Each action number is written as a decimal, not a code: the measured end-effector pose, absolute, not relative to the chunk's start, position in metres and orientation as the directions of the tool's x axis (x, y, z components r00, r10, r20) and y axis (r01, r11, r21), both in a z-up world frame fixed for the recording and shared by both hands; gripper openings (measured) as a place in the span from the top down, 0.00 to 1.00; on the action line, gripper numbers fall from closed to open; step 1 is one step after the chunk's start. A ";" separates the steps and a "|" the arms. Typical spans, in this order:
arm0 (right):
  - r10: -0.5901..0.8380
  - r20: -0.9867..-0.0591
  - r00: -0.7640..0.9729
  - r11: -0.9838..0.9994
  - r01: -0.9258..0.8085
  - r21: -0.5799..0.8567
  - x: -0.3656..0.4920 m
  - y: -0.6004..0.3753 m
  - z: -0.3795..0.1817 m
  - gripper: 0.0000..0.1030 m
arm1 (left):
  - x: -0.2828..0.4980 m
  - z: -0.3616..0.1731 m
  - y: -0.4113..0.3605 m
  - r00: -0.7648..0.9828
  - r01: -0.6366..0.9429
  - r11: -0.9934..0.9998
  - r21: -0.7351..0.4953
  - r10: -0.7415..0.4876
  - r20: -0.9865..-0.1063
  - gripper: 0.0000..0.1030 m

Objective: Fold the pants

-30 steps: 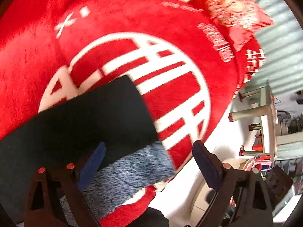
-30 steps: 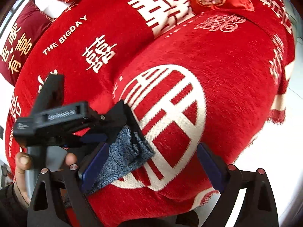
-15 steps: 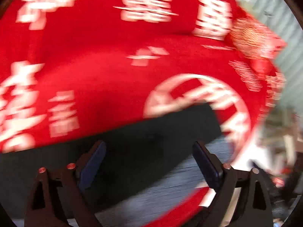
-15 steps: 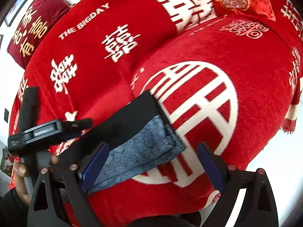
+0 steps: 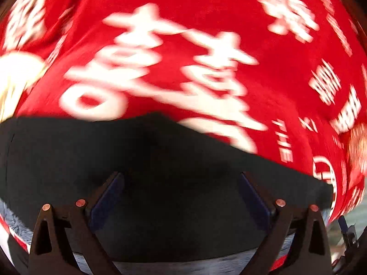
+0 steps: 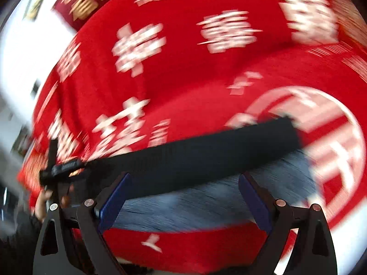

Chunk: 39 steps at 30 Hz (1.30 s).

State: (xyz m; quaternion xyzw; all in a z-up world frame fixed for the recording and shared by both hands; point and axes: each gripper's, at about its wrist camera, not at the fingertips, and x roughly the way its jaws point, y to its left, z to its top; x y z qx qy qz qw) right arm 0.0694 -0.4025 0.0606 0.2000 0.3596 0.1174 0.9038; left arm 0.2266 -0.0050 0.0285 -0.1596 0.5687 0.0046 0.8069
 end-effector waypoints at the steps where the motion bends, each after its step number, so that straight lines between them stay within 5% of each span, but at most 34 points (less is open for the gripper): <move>1: 0.384 -0.604 0.698 0.894 -0.116 0.433 0.085 -0.386 0.066 0.08 | 0.224 0.021 0.006 0.329 -0.209 0.941 -0.265 -0.187 -0.925 0.03; 6: 0.522 -0.666 0.533 0.851 -0.376 0.366 0.182 -0.262 0.073 0.08 | 0.198 0.018 0.009 0.344 -0.097 0.966 -0.242 -0.195 -0.919 0.03; 11: 0.329 -0.825 0.460 0.866 -0.495 0.069 0.248 -0.126 0.049 0.08 | 0.180 0.010 -0.025 0.348 0.039 0.999 -0.009 -0.022 -0.937 0.02; 17: 0.141 -0.936 0.321 0.818 -0.571 -0.073 0.288 -0.051 -0.008 0.08 | 0.165 0.013 -0.012 0.365 0.059 0.998 -0.034 -0.053 -0.930 0.02; 22: 0.111 -0.887 0.448 0.855 -0.498 -0.144 0.295 -0.049 0.005 0.02 | 0.161 0.011 -0.009 0.380 0.077 0.996 -0.036 -0.062 -0.923 0.02; 30: 0.414 -0.894 0.173 0.757 -0.611 0.233 0.287 -0.038 0.007 0.02 | 0.153 0.017 0.000 0.360 0.066 0.995 -0.068 -0.088 -0.929 0.01; 34: 0.397 -0.905 0.155 0.751 -0.621 0.223 0.282 -0.024 -0.007 0.03 | 0.148 0.017 0.002 0.359 0.071 0.996 -0.063 -0.084 -0.929 0.01; 37: 0.425 -0.888 0.174 0.766 -0.593 0.249 0.287 -0.021 -0.002 0.18 | 0.145 0.016 0.001 0.365 0.075 0.996 -0.055 -0.079 -0.928 0.01; 39: 0.464 -0.864 0.196 0.769 -0.573 0.284 0.294 -0.023 0.007 0.18 | 0.143 0.016 0.000 0.365 0.079 0.996 -0.044 -0.070 -0.928 0.01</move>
